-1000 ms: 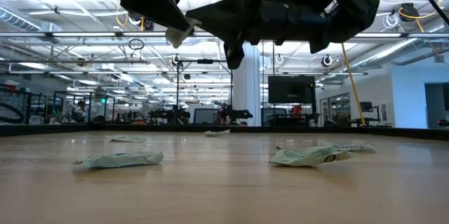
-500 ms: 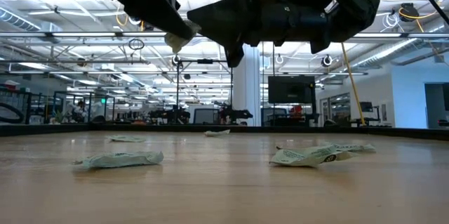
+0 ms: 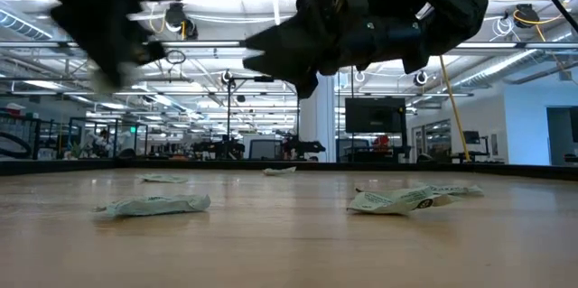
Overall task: Pick and place Stevia / Truvia into bins
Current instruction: Put the stevia packet into the transparent bin
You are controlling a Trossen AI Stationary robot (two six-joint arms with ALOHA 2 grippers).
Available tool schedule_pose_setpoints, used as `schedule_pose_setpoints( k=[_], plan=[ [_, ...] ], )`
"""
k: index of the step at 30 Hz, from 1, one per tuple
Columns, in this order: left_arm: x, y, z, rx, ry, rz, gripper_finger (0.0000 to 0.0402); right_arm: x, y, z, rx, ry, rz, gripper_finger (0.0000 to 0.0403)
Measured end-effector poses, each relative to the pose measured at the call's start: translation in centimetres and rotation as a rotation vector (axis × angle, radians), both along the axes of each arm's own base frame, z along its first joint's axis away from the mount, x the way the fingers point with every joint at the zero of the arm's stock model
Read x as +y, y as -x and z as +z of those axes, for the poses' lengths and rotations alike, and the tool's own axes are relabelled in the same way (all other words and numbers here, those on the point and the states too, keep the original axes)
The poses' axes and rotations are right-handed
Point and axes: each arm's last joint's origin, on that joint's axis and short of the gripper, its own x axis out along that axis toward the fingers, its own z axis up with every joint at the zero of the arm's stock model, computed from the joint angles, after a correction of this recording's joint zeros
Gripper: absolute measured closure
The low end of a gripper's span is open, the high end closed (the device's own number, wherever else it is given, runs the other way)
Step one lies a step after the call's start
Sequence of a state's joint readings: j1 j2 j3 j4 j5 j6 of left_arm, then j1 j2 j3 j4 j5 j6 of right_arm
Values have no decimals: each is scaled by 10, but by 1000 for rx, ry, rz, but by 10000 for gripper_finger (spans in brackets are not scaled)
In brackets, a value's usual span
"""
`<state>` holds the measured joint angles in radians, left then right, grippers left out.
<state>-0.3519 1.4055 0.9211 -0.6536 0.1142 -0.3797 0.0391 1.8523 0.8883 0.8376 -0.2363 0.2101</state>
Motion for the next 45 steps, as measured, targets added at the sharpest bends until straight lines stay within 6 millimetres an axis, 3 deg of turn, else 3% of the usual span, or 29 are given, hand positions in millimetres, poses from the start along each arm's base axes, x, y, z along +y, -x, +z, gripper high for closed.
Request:
schedule_pose_setpoints(
  k=[4, 9, 16, 20, 28, 34, 38, 45],
  plan=[
    [-25, 26, -4, 294, 167, 113, 396, 0, 2, -7, 69, 19, 4, 239],
    [-51, 56, -7, 493, 125, 318, 385, 0, 3, -10, 98, 26, 6, 240],
    [-77, 81, -7, 547, 97, 553, 395, 0, 3, -11, 114, 28, 6, 241],
    [-81, 86, -8, 490, 65, 603, 366, 0, 3, -12, 118, 30, 7, 242],
    [-78, 82, -8, 418, 27, 587, 281, 1, 4, -13, 108, 121, 37, 243],
    [-66, 71, -8, 318, -42, 513, 271, -4, 6, -21, 183, 237, -49, 243],
    [-51, 58, -8, 252, -108, 451, 279, -26, 8, -26, 248, 347, -220, 243],
    [-14, 34, -8, 179, -239, 360, 286, -81, 9, -22, 284, 330, -368, 243]
  ],
)
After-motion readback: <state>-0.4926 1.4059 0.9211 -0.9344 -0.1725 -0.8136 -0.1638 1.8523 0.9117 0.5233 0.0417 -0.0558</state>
